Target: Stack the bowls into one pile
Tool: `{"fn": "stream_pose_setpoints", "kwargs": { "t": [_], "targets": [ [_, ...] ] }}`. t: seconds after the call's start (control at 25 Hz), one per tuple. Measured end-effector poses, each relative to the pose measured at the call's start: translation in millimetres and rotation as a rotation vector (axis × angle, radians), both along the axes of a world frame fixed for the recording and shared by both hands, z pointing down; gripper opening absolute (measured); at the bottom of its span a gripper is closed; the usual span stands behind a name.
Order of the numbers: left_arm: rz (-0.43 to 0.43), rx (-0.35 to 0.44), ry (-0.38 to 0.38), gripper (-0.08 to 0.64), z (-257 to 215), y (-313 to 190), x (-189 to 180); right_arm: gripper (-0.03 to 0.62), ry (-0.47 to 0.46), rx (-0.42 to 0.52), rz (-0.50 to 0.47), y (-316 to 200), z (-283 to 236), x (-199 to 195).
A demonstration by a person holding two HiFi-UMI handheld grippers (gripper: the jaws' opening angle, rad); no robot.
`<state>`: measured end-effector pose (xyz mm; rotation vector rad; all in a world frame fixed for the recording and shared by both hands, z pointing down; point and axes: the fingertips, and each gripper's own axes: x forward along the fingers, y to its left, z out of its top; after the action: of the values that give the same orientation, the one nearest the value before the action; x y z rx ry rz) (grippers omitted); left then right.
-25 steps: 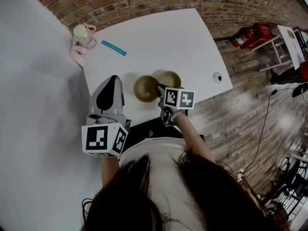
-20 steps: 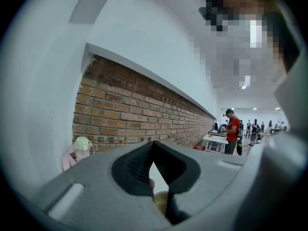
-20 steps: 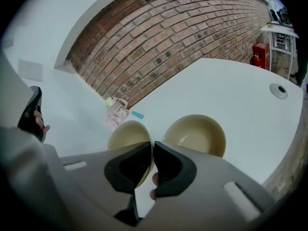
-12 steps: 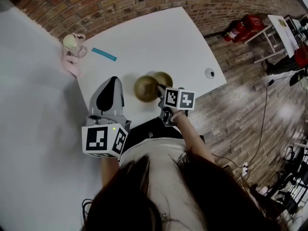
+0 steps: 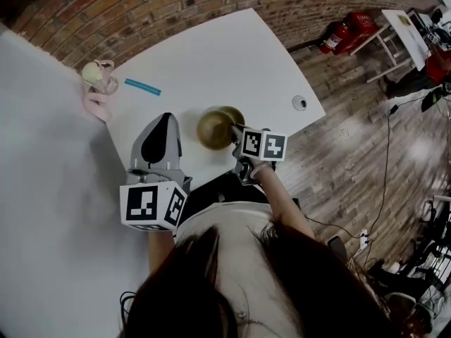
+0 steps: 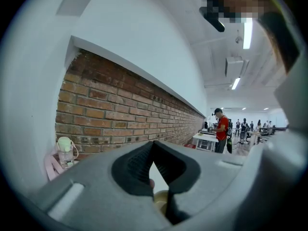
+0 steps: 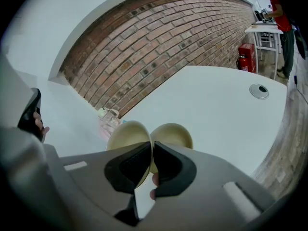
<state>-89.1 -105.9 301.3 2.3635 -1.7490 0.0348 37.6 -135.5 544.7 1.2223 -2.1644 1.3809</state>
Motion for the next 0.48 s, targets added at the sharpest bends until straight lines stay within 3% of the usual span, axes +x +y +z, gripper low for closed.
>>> {"fn": "stream_pose_setpoints", "kwargs": {
  "t": [0.48],
  "targets": [
    [0.043,-0.026,-0.007,0.000,7.7,-18.9,13.5,0.026,0.011,-0.018,0.060,-11.1,9.0,19.9]
  ]
}}
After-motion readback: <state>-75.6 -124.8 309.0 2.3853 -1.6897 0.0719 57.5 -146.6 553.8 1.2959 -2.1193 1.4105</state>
